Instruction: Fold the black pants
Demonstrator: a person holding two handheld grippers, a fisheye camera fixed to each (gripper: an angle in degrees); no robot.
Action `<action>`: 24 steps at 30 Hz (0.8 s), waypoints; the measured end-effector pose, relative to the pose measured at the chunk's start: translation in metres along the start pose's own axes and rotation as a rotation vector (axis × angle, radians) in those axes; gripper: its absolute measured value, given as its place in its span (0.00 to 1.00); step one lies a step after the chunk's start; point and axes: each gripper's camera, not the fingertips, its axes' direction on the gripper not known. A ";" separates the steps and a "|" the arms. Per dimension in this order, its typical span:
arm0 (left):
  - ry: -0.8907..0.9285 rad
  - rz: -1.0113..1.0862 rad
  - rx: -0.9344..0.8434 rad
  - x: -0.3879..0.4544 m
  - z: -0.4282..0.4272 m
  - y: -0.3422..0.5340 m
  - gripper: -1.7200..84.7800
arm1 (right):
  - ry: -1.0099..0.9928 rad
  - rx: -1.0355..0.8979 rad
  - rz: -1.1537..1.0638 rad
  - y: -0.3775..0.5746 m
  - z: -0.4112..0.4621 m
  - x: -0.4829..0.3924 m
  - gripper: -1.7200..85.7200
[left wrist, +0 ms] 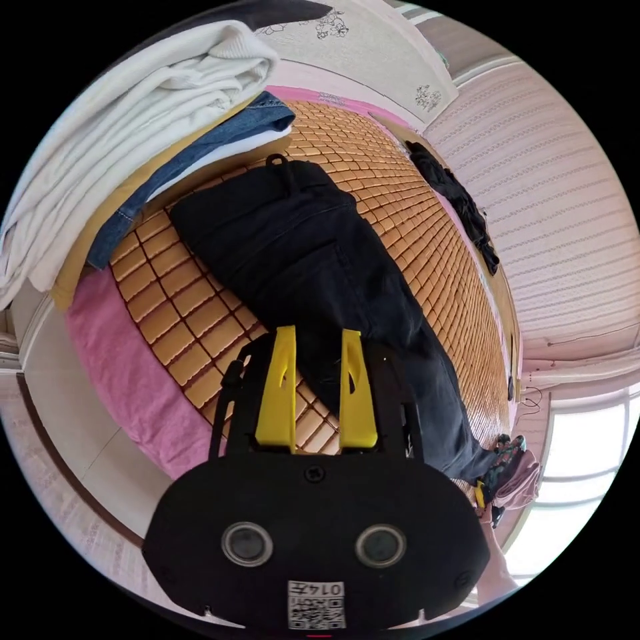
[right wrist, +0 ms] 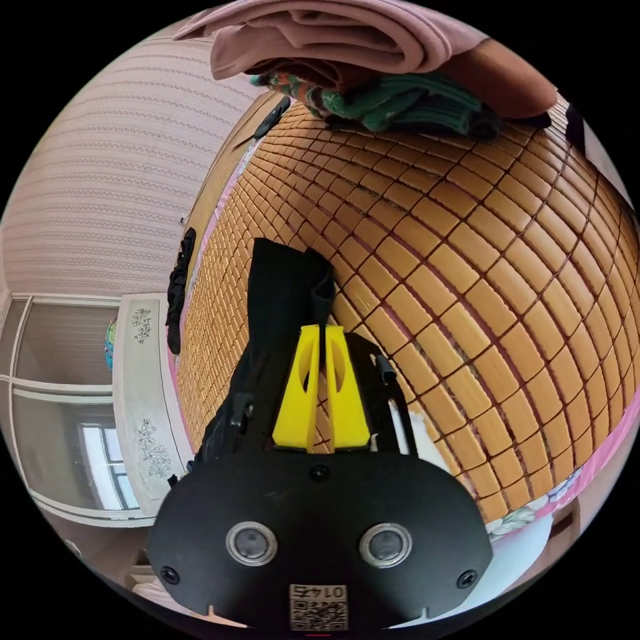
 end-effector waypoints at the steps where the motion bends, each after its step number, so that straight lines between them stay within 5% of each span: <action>1: -0.007 0.022 0.002 0.003 -0.001 0.001 0.11 | -0.033 0.001 -0.021 0.001 -0.006 0.003 0.03; 7: 0.073 0.108 -0.015 -0.003 -0.019 0.039 0.09 | -0.047 -0.040 -0.170 0.029 -0.053 0.028 0.03; 15: 0.061 0.293 -0.135 -0.038 -0.044 0.166 0.13 | 0.117 -0.059 -0.098 0.102 -0.129 0.111 0.04; 18: -0.055 0.370 -0.019 -0.035 -0.074 0.190 0.13 | 0.248 0.030 -0.019 0.120 -0.154 0.127 0.05; 24: -0.064 0.702 0.019 0.040 -0.090 0.222 0.14 | 0.155 0.018 -0.086 0.127 -0.136 0.117 0.12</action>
